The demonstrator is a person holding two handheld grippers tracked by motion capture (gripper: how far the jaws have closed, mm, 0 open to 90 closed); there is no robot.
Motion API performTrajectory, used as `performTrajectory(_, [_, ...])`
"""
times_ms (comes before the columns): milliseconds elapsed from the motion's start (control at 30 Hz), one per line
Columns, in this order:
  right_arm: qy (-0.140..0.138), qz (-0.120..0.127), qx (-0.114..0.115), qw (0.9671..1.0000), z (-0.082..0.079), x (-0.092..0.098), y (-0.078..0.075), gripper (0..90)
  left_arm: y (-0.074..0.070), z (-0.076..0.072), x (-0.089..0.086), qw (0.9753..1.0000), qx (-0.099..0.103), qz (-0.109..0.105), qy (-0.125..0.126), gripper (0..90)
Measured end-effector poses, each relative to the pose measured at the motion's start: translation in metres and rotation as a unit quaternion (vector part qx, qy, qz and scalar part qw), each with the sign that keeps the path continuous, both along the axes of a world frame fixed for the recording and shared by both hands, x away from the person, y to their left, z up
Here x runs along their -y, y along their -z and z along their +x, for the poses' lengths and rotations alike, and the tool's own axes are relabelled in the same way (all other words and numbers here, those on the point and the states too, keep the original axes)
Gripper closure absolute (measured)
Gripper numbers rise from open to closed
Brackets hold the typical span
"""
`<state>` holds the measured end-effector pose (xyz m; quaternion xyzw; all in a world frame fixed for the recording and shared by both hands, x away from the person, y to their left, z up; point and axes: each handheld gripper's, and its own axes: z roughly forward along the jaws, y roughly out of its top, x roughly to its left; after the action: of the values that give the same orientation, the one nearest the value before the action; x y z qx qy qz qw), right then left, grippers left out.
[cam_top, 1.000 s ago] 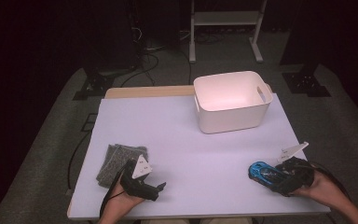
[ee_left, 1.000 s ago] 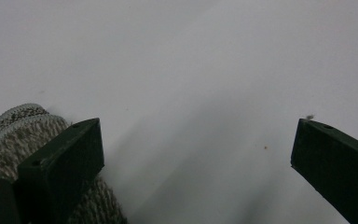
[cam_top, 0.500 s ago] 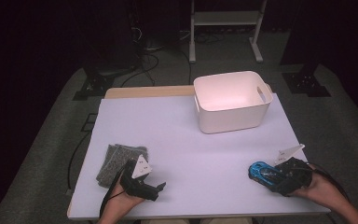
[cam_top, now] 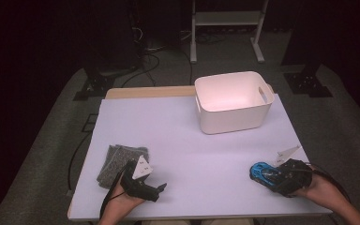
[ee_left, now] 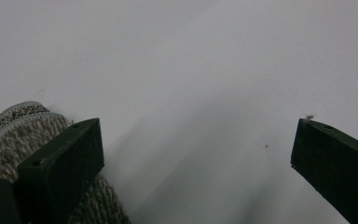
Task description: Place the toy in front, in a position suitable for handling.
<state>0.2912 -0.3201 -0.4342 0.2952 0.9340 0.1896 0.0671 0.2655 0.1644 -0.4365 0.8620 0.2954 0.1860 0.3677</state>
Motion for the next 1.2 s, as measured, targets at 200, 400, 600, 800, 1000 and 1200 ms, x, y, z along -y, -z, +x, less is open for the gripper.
performTrajectory(200, [-0.002,0.003,0.004,1.0,-0.0005,0.0013,0.0003,24.9,-0.0005,-0.0002,-0.0003,1.0,0.0,0.001,-0.001,1.9])
performTrajectory(400, [-0.005,0.009,0.006,0.9999,-0.0009,0.0032,0.0002,25.0,-0.0011,0.0001,-0.0014,1.0,0.0,0.002,-0.001,1.9])
performTrajectory(600, [-0.007,0.011,0.006,0.9999,-0.0013,0.0046,-0.0014,25.2,-0.0012,0.0002,-0.0019,1.0,0.0,0.003,-0.001,1.9])
performTrajectory(800, [-0.006,0.012,0.006,0.9999,-0.0018,0.0057,-0.0015,25.3,-0.0014,0.0,-0.002,1.0,0.001,0.0,-0.003,1.9])
performTrajectory(1000, [-0.008,0.014,0.005,0.9999,-0.0023,0.0077,-0.0019,25.3,-0.0014,0.0003,-0.0022,1.0,0.001,-0.001,-0.003,1.9])
performTrajectory(1200, [-0.01,0.015,0.003,0.9998,-0.0022,0.0086,-0.0039,25.3,-0.0015,0.0003,-0.0024,1.0,0.001,-0.001,-0.004,1.9])
